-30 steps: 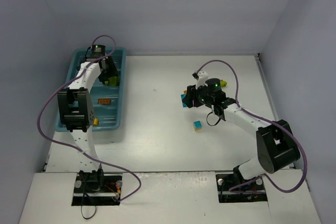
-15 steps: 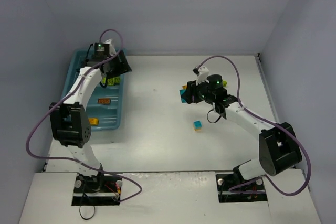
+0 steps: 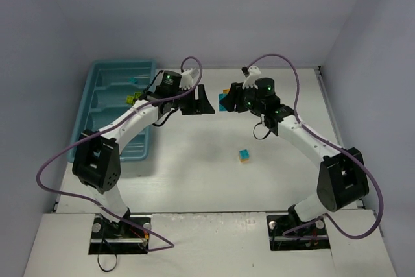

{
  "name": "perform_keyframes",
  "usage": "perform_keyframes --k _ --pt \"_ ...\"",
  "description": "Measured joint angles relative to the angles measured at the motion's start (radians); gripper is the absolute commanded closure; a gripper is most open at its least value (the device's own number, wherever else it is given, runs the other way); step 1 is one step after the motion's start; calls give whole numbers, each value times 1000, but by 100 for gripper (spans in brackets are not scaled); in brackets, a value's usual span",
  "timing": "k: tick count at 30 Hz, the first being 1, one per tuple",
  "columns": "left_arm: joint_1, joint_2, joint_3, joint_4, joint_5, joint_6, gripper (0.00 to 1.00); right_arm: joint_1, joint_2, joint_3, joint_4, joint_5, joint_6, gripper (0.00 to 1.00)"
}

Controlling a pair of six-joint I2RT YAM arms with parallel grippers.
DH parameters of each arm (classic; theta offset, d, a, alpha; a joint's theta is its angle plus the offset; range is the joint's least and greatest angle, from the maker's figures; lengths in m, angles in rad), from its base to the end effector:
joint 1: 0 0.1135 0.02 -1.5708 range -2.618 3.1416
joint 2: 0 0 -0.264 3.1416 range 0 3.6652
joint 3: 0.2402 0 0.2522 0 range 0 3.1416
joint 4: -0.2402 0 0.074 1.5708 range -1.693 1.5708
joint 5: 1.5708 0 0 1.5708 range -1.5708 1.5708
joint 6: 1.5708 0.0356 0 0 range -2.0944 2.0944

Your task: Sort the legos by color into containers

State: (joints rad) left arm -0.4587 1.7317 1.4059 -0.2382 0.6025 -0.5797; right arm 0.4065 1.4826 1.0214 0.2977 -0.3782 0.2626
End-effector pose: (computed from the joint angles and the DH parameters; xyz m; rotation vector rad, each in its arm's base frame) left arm 0.3505 -0.1956 0.2973 0.2486 2.2723 -1.2235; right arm 0.3149 0.1499 0.3038 -0.4140 1.7450 0.8132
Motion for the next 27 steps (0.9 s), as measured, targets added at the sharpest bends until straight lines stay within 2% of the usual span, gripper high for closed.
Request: perform_keyframes --k 7,19,27 --pt "-5 0 -6 49 2 19 39 0 51 101 -59 32 132 100" --pt "-18 23 -6 199 29 -60 39 0 74 106 -117 79 270 100" --pt "-48 75 -5 216 18 -88 39 0 74 106 -124 92 310 100"
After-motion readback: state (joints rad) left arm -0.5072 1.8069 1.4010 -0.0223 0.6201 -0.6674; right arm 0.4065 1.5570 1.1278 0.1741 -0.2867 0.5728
